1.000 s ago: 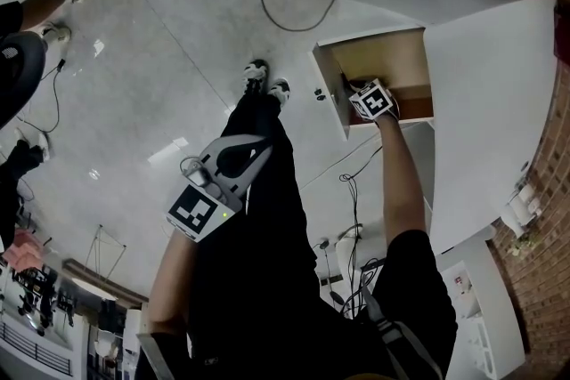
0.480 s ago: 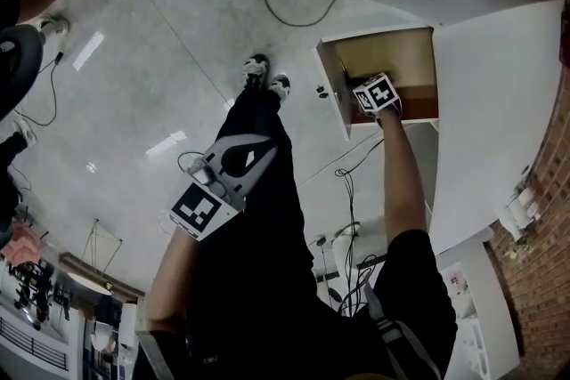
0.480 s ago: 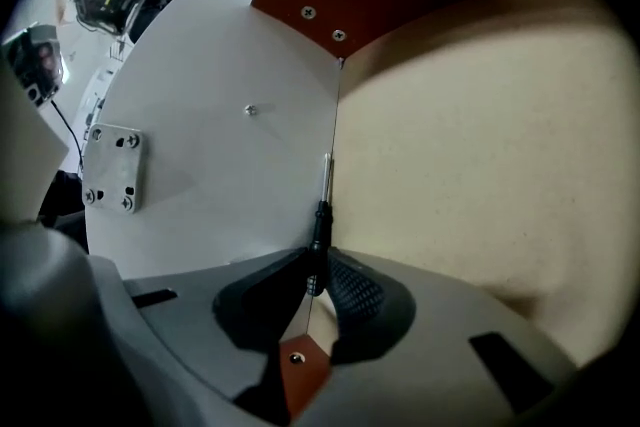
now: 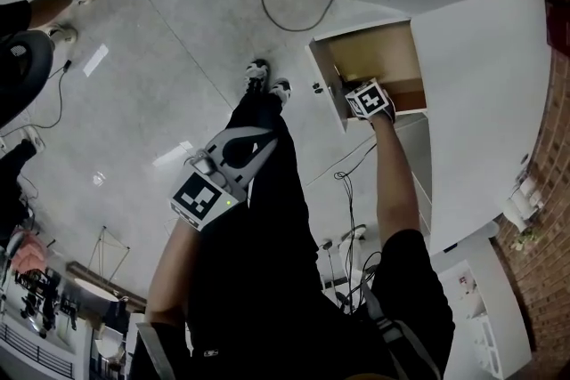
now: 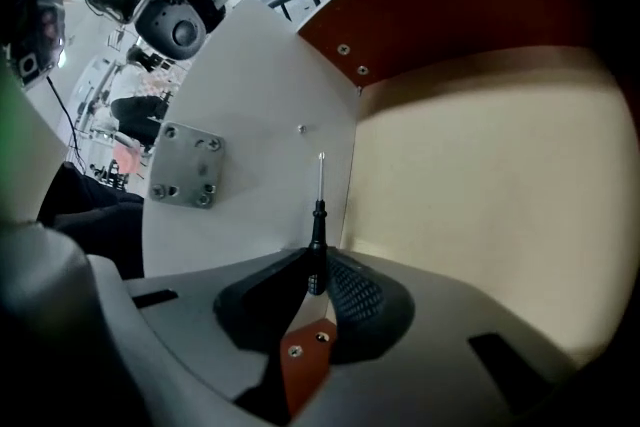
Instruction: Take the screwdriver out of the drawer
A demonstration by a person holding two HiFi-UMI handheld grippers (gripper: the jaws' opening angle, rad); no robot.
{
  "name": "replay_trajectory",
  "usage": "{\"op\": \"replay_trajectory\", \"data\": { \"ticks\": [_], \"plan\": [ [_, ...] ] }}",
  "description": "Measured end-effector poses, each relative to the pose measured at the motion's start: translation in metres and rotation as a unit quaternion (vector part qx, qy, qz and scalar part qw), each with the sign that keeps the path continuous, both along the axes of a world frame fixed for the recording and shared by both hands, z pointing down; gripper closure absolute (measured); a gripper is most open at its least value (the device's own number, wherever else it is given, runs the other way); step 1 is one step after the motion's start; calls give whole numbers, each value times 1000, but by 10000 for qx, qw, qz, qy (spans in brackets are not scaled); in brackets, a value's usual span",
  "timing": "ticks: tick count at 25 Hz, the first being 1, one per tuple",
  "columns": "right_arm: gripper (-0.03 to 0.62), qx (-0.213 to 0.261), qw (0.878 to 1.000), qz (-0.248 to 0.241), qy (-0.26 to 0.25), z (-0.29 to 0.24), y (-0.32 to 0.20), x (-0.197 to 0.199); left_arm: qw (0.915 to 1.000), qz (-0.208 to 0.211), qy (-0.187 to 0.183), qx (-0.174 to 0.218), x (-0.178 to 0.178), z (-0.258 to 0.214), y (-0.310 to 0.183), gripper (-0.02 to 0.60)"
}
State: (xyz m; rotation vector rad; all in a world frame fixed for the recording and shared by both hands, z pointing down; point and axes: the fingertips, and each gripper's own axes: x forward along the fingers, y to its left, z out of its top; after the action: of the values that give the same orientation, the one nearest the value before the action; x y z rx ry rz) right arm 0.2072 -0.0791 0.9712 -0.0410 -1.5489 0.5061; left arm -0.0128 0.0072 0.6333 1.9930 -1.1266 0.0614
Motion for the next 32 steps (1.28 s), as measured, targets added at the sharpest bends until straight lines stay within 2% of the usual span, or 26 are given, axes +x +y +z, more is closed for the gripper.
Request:
{"op": "replay_trajectory", "data": {
  "ticks": [5,12,21,24,28,32],
  "plan": [
    [484,151,9994,233,-213,-39,-2,-8,9997,191,-43,168,4,-26,-7,565],
    [484,346,9938,769,-726,-126,11,-8,9980,310,-32,543,0,-81,-15,565],
    [484,746,9825,1458,-892,-221,28,5,9940,697,-92,843,5,-126,-12,565],
    [484,965,9710,1909,-1071,-251,28,5,9906,965,-156,959,6,-130,-17,565],
    [484,1039,9465,2703,-1424,-279,45,4,9844,1370,-158,1094,17,-138,-19,565],
    [484,1062,9295,3029,-1818,-297,80,-7,9766,1763,-303,1192,26,-145,-9,565]
  ]
}}
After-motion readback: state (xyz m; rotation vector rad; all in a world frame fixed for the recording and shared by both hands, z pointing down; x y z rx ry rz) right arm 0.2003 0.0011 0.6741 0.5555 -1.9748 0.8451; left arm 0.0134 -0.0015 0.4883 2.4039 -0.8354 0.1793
